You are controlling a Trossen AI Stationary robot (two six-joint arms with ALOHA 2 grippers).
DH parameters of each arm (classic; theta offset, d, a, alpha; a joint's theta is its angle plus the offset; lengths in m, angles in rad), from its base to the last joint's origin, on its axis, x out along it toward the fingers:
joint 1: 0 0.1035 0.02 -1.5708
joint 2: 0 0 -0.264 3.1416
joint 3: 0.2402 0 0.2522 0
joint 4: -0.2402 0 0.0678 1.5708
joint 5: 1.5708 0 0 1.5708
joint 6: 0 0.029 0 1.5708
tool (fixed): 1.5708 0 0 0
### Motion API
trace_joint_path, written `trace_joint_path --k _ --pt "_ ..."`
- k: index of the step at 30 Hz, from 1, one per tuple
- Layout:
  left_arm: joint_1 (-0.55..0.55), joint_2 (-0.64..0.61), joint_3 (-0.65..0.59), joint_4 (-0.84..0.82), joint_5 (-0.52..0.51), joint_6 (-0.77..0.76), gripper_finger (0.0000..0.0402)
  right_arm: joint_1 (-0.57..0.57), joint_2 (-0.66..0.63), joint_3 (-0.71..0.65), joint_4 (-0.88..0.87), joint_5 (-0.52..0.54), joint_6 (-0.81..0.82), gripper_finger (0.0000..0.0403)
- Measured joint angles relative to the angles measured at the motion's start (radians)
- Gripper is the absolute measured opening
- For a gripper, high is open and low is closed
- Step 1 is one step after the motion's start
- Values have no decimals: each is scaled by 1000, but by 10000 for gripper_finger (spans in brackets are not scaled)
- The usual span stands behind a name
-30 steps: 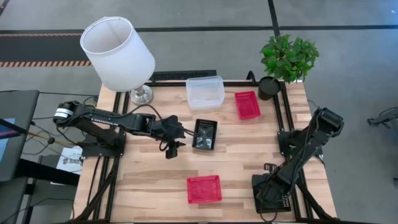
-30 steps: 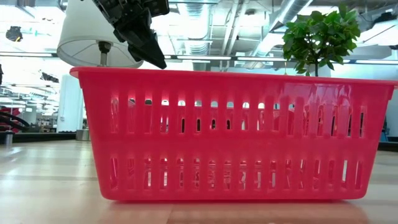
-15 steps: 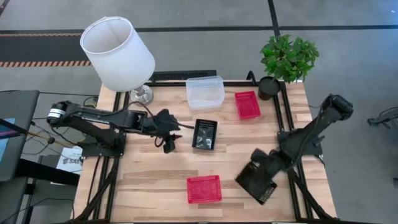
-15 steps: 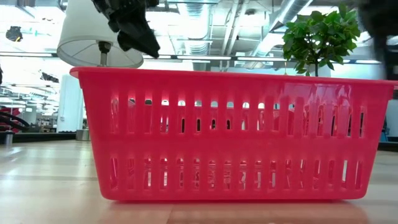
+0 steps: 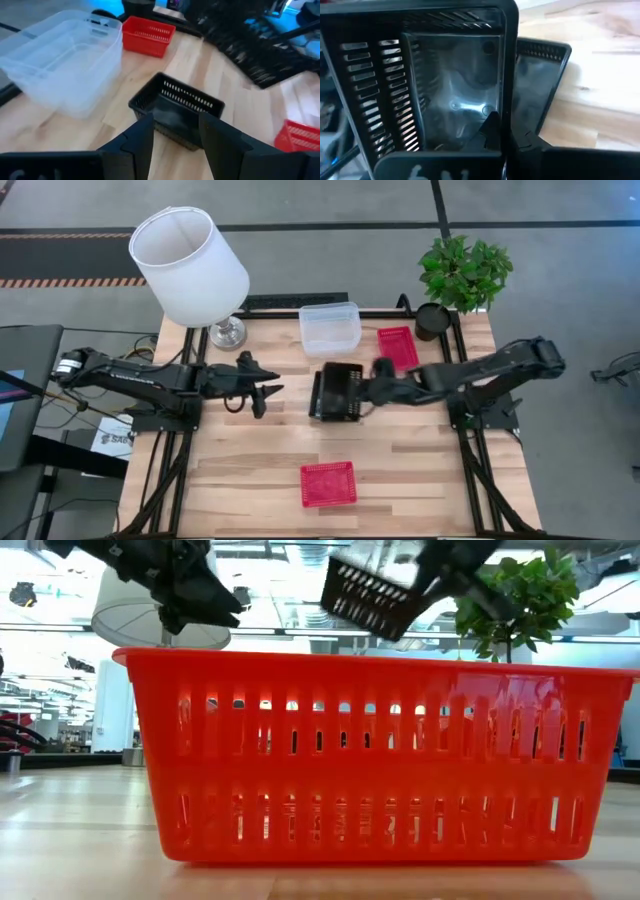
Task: Stack baskets by color
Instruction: Stack the bottom black bin on the black bin
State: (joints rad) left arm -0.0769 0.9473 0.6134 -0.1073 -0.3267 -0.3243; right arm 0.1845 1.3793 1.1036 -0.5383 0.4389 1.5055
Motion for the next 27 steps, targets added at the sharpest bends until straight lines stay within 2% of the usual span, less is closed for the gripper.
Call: trace_joint_path --k 5,10,16,27 --pt "-1 -34 -13 -35 16 -13 144 -39 112 71 -10 -83 25 6" --pt "-2 -32 -12 -36 44 7 144 -71 186 71 -49 -131 114 5" --pt "-2 -32 -12 -35 156 51 144 -108 234 73 -43 -108 174 5" --pt "-2 -31 -12 -38 230 96 144 -141 235 73 -37 -74 177 5"
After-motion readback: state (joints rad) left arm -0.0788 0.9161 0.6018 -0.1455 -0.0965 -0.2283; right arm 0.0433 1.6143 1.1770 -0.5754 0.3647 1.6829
